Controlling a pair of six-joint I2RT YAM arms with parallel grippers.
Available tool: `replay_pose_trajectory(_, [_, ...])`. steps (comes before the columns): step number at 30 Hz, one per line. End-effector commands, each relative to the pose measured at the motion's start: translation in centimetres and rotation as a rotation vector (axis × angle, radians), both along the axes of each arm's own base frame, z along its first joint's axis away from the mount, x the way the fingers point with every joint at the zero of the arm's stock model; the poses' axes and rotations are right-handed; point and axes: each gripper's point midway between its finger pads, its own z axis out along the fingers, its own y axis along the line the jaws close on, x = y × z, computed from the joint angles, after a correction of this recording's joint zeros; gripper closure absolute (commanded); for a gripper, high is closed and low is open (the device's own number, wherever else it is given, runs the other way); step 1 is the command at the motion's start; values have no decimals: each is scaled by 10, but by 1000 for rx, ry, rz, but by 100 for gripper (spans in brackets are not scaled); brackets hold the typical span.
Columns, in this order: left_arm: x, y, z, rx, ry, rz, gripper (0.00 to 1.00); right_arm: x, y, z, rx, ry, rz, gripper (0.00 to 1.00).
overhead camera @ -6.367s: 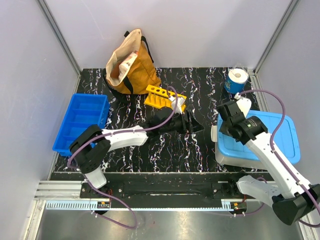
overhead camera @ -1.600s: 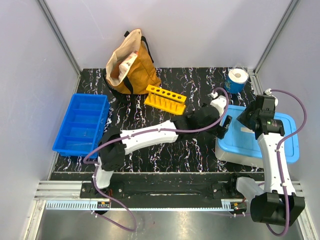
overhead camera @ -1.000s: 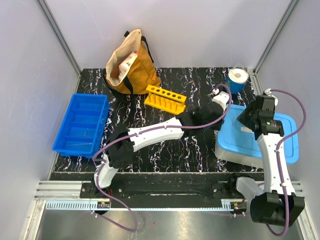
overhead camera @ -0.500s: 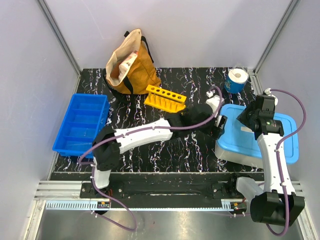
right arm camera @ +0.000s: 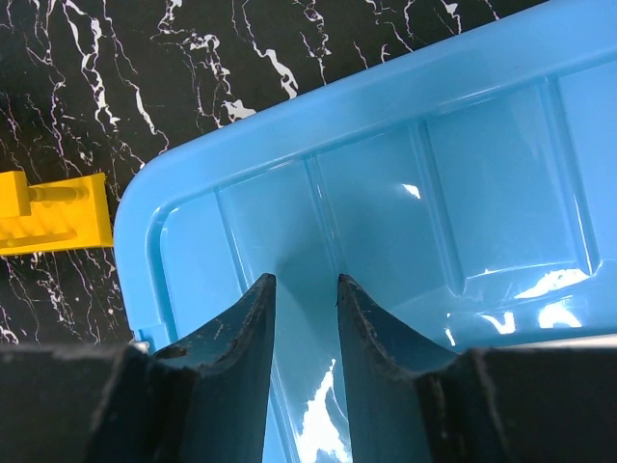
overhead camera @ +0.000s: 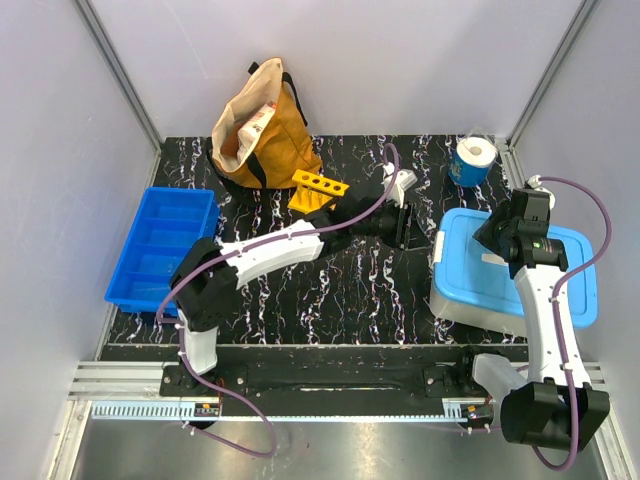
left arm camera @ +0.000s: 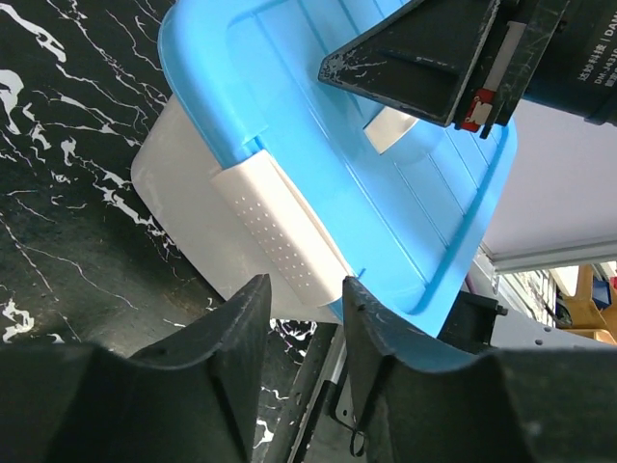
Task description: Organize the chemistry lab equipment
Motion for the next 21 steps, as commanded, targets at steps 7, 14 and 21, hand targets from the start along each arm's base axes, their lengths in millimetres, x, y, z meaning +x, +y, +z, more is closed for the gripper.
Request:
replay_pose_trajectory(7, [16, -15, -15, 40, -5, 48, 68, -15, 18, -26, 68, 119, 68, 62])
replay_pose_trajectory(14, [-3, -44, -14, 34, -35, -8, 70, -16, 20, -31, 79, 123, 67, 63])
replay_pose_trajectory(21, [-15, -52, -16, 94, -55, -18, 69, -18, 23, -44, 102, 145, 69, 64])
